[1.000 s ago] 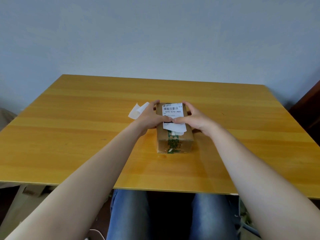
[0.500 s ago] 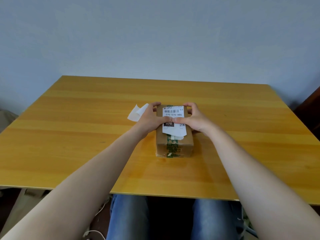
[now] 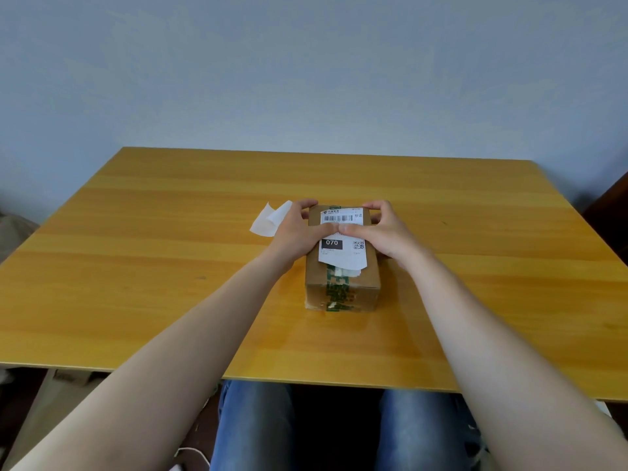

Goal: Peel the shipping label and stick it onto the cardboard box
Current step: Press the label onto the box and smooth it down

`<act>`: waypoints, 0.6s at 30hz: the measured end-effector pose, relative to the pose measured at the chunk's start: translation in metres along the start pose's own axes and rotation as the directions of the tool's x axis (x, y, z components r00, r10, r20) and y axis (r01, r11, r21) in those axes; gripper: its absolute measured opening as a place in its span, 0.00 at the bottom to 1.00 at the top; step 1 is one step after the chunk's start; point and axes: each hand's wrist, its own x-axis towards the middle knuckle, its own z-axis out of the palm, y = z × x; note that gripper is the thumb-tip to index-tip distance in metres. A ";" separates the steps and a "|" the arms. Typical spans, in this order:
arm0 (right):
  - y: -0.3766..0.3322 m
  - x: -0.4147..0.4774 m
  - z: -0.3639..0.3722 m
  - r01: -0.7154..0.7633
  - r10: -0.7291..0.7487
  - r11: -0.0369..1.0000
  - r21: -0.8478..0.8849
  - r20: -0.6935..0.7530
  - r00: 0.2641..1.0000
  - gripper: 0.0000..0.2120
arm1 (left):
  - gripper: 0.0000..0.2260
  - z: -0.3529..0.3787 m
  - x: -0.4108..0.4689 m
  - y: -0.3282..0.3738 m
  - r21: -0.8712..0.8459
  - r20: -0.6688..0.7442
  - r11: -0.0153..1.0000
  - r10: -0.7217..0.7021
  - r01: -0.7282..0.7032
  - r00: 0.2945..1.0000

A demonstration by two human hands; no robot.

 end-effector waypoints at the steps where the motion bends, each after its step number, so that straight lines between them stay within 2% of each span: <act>1: 0.000 -0.001 0.000 -0.007 0.007 1.000 -0.001 -0.010 1.000 0.38 | 0.32 0.001 0.000 0.000 0.006 -0.003 1.000 -0.001 0.001 1.000; 9: -0.002 -0.008 0.002 -0.068 0.068 0.998 0.005 -0.097 0.993 0.37 | 0.27 0.009 0.000 -0.001 0.012 -0.040 0.999 -0.030 0.031 0.999; 18: 0.000 -0.030 0.008 -0.087 0.097 0.994 0.067 -0.154 0.983 0.30 | 0.24 0.016 -0.016 -0.006 0.077 -0.100 0.996 -0.032 0.040 0.994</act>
